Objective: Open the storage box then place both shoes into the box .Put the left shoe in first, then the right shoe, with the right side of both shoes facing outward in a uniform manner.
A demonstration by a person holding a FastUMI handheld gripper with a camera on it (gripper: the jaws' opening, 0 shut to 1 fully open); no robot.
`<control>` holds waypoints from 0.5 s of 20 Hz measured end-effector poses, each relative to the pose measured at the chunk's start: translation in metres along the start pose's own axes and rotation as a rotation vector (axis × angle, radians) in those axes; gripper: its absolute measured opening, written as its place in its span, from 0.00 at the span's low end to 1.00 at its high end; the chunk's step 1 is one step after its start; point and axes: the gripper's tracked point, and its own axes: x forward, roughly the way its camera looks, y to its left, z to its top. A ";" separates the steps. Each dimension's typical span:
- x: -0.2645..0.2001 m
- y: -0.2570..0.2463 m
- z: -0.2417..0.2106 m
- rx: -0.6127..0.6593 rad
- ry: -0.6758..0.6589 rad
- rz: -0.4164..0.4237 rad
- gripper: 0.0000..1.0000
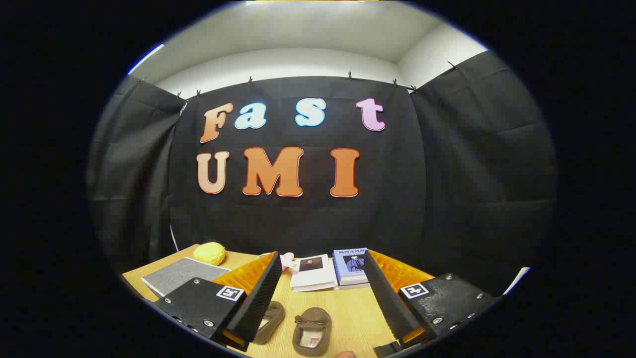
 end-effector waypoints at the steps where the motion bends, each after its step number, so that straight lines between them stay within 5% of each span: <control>1: 0.000 0.000 -0.002 0.019 0.008 0.003 0.99; 10: 0.001 -0.021 -0.010 0.068 0.022 -0.024 0.98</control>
